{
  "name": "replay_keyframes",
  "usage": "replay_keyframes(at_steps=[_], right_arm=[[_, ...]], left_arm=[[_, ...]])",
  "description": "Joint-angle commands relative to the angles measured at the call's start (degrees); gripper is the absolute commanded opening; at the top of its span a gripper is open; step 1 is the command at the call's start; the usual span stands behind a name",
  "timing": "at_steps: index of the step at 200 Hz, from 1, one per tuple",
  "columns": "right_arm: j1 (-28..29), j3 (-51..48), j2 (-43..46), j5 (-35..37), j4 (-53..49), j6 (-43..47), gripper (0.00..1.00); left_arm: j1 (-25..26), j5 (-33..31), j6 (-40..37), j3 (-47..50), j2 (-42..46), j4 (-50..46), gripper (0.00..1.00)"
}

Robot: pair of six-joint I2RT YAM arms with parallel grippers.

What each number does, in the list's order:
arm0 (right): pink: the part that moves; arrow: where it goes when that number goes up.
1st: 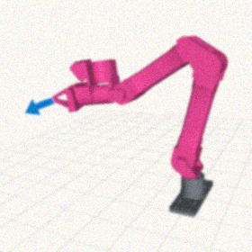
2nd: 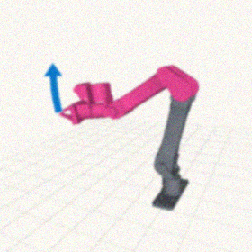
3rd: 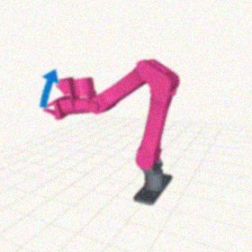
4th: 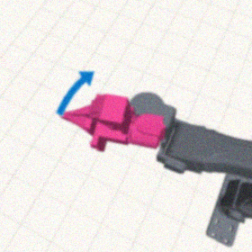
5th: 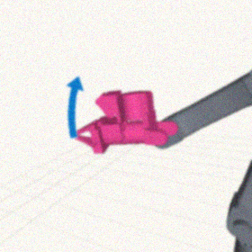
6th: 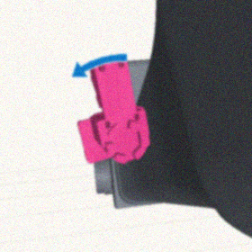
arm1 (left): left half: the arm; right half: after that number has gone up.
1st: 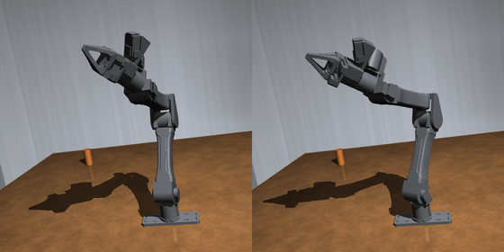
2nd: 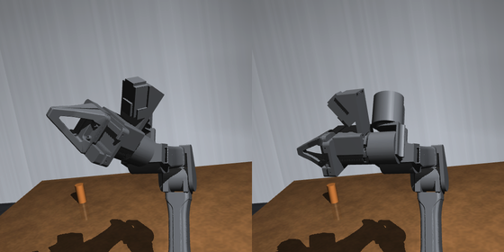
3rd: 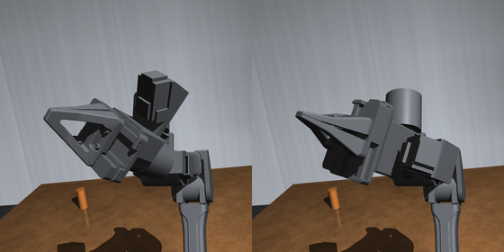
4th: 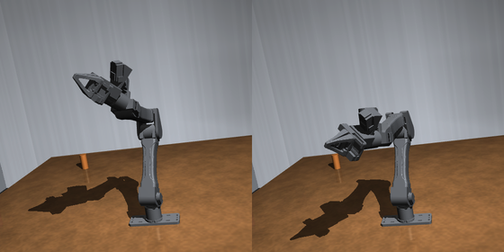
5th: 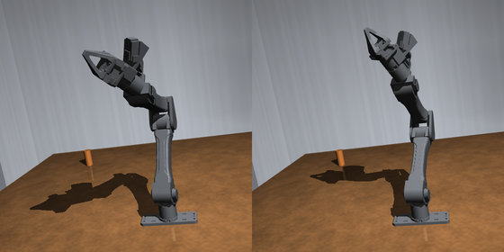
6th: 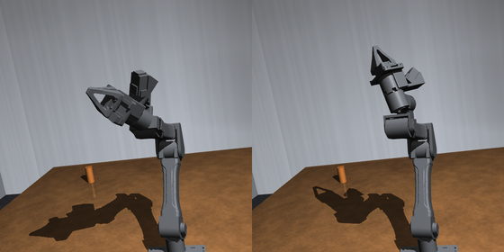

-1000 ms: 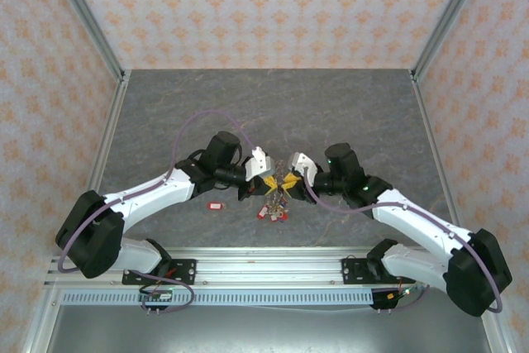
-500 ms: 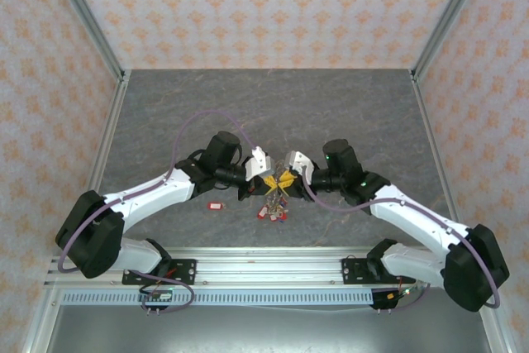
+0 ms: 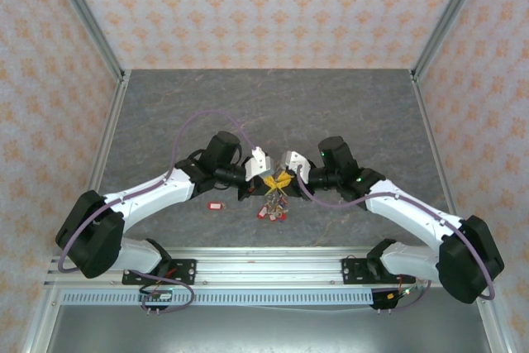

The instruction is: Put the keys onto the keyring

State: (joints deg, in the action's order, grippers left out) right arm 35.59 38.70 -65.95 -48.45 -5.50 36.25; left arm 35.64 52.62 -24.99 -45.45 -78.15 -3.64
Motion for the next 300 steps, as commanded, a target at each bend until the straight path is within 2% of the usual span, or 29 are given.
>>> replay_keyframes(at_steps=[1, 33, 55, 87, 132, 180, 208, 274, 300], right_arm=[[-0.2, 2.1, -0.8, 1.1, -2.2, 1.8, 0.17], [-0.2, 3.1, -0.9, -0.2, -3.4, 1.5, 0.06], [-0.2, 4.1, -0.6, -0.3, -4.2, 1.4, 0.00], [-0.2, 7.2, -0.8, -2.1, -8.3, 2.9, 0.00], [0.0, 10.4, -1.6, -2.8, -13.8, 5.2, 0.00], [0.5, 12.4, -1.6, -3.4, -15.1, 5.3, 0.00], [1.3, 13.4, -3.5, -2.8, -16.2, 5.5, 0.00], [1.6, 12.9, -3.9, -1.6, -15.8, 5.1, 0.00], [1.6, 12.2, -3.6, -1.2, -14.7, 4.7, 0.00]], left_arm=[[0.6, 2.5, -0.5, -1.6, 2.2, 1.7, 0.00], [0.6, 1.9, -0.5, -1.5, 2.2, 1.7, 0.00], [0.6, 0.0, -2.0, -2.0, 2.2, -0.8, 0.07], [0.6, -2.0, -4.8, -3.5, 1.1, -5.7, 0.12], [1.0, -1.7, -4.8, -4.0, 0.7, -5.9, 0.12], [1.2, -1.1, -4.8, -4.3, 0.3, -5.9, 0.12], [1.2, -0.4, -4.7, -4.8, 0.1, -5.7, 0.08], [1.2, 1.6, -2.3, -3.7, 0.1, -1.8, 0.11], [1.2, 1.2, -2.6, -3.7, 0.1, -2.0, 0.00]])
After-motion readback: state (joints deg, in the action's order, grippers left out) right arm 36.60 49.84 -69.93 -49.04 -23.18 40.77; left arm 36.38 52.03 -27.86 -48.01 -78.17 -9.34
